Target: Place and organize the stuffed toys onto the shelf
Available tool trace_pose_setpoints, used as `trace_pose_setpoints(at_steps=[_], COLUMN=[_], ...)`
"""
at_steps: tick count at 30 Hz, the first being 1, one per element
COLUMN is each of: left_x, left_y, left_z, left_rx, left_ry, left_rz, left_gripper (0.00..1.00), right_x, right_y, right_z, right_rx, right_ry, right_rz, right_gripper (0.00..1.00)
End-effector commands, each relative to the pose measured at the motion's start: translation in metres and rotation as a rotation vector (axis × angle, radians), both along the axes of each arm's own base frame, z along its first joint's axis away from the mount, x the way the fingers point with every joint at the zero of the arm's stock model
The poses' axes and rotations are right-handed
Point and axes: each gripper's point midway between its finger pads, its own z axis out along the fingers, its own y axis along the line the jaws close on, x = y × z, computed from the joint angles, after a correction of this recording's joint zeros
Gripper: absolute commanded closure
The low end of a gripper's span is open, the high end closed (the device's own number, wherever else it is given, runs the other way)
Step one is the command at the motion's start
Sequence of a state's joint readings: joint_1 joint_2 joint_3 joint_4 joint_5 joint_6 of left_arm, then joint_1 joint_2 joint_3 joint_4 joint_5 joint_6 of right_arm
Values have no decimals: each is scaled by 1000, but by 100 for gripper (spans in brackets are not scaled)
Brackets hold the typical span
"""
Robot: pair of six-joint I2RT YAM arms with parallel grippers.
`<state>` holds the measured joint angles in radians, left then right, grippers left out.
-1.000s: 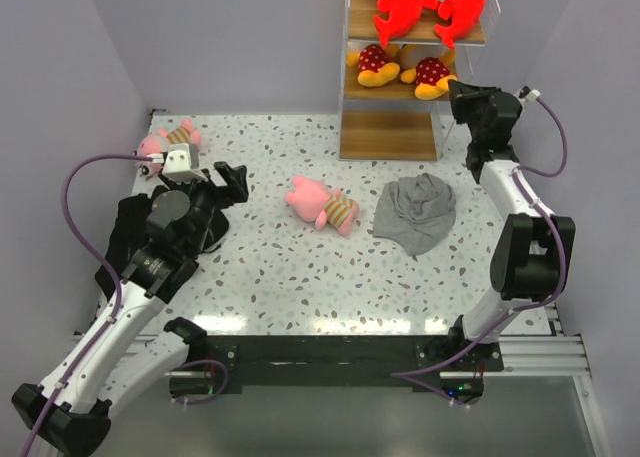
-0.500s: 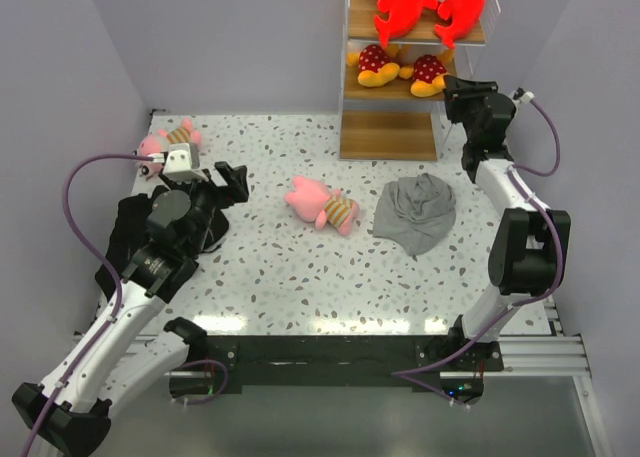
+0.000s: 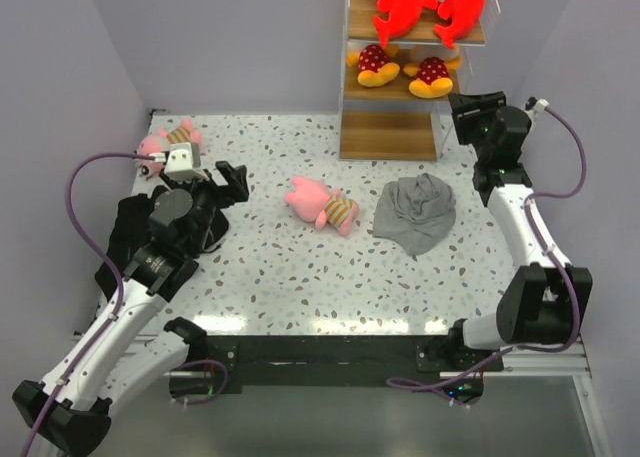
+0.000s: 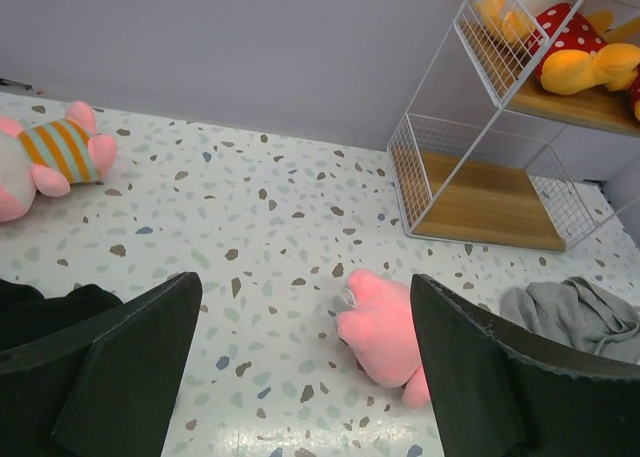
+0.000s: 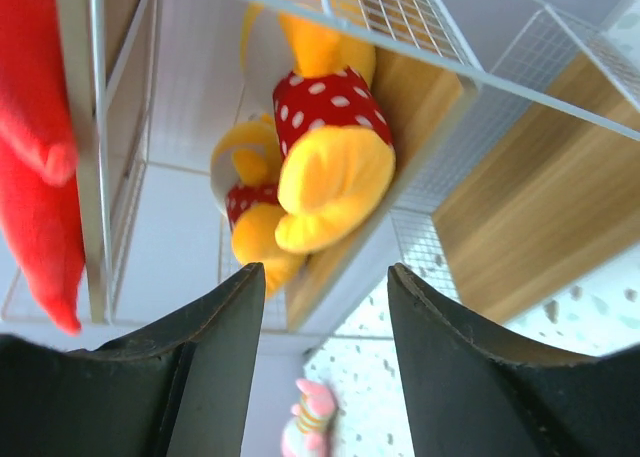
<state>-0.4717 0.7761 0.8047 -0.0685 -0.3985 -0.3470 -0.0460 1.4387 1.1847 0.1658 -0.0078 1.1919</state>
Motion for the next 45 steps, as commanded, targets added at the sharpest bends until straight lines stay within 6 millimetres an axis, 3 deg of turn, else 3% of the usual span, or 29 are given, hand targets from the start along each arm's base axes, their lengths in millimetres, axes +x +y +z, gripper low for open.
trace_pose_setpoints(at_steps=[1, 4, 8, 11, 12, 14, 15, 16, 19, 29, 33, 34, 36, 37, 38, 39, 41, 42, 43, 45], left_x=[4, 4, 4, 3, 3, 3, 3, 3, 3, 5, 5, 5, 6, 6, 6, 7, 9, 10, 11, 13], left_y=[3, 1, 0, 2, 3, 3, 2, 1, 1, 1, 2, 3, 3, 3, 3, 3, 2, 1, 0, -1], left_z=[8, 7, 7, 9, 10, 10, 9, 10, 9, 6, 5, 5, 3, 3, 3, 2, -1, -3, -4, -6], left_rx=[1, 0, 1, 0, -3, 0, 1, 1, 2, 7, 8, 8, 12, 12, 13, 13, 21, 22, 26, 28], left_ry=[-37, -35, -36, -41, -44, -44, -43, -43, -41, -32, -29, -29, -25, -25, -24, -22, -11, -6, -1, 6], left_rz=[19, 12, 8, 16, 18, 16, 15, 9, 7, 14, 19, 22, 24, 25, 25, 25, 26, 26, 23, 22], left_gripper=[9, 9, 10, 10, 10, 10, 10, 10, 10, 10, 10, 10, 10, 10, 10, 10, 10, 10, 10, 10], right_x=[-23, -21, 9, 25, 33, 43, 51, 57, 72, 99, 90, 85, 72, 65, 59, 49, 34, 23, 14, 0], right_y=[-12, -13, 7, 11, 11, 11, 12, 13, 15, 3, 5, 5, 7, 8, 7, 7, 14, 19, 24, 37], right_z=[-14, -11, 3, 7, -3, 6, -1, 10, 11, 24, 15, 3, 9, -5, -4, 5, -12, -4, -21, -29], right_rx=[-228, -285, -252, -212, -203, -177, -166, -147, -101, -89, -85, -78, -92, -101, -114, -135, -150, -174, -184, -222], right_ry=[37, 67, 6, -13, 4, -40, -35, -69, -96, -98, -42, -13, -15, 31, 36, 21, 58, 42, 76, 86], right_rz=[-30, -17, 94, 109, 108, 100, 106, 106, 113, 49, 70, 74, 81, 85, 79, 85, 112, 140, 162, 208], right_gripper=[45, 50, 62, 69, 71, 74, 74, 75, 78, 78, 76, 76, 75, 75, 73, 73, 73, 73, 71, 69])
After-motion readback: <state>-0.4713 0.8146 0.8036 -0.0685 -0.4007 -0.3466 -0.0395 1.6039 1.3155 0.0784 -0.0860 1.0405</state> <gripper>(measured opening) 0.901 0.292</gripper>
